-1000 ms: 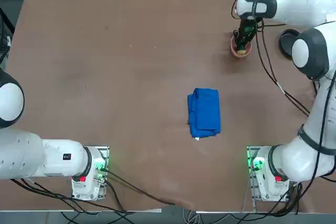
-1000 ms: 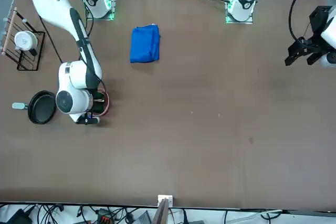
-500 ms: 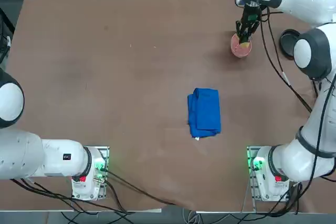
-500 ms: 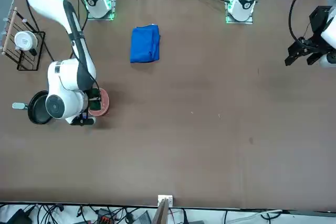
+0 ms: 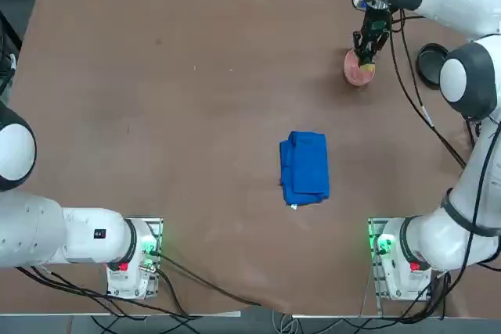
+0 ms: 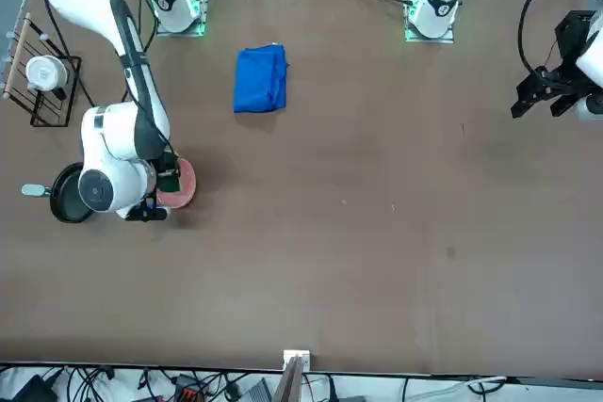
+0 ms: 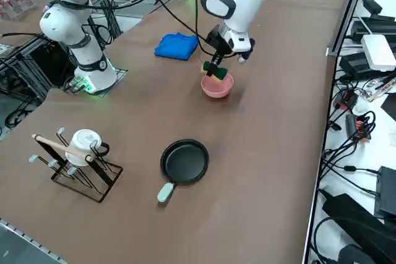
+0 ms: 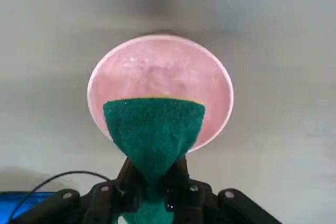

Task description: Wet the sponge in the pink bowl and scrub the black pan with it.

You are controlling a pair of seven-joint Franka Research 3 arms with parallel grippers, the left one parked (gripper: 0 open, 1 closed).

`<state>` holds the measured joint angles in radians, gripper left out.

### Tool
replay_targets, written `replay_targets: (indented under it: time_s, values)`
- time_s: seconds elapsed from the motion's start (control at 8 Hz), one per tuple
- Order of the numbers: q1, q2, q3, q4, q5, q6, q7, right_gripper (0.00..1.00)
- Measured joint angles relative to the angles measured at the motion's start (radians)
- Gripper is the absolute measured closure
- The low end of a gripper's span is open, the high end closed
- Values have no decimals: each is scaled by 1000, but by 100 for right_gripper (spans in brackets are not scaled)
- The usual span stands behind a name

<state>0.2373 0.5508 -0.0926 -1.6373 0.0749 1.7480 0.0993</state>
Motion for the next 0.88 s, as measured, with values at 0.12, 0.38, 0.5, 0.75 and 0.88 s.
replay_targets:
  time_s: [0.12,0.38,0.5,0.75,0.88]
  values:
    - [-1,4,0,-2,0,-1,0,78]
    - [-4,6,0,-4,0,-1,0,78]
    - [-5,5,0,-4,0,-1,0,78]
    - [-5,-9,-22,-2,0,4,0,78]
    - [-6,-38,-50,-8,-1,9,1,78]
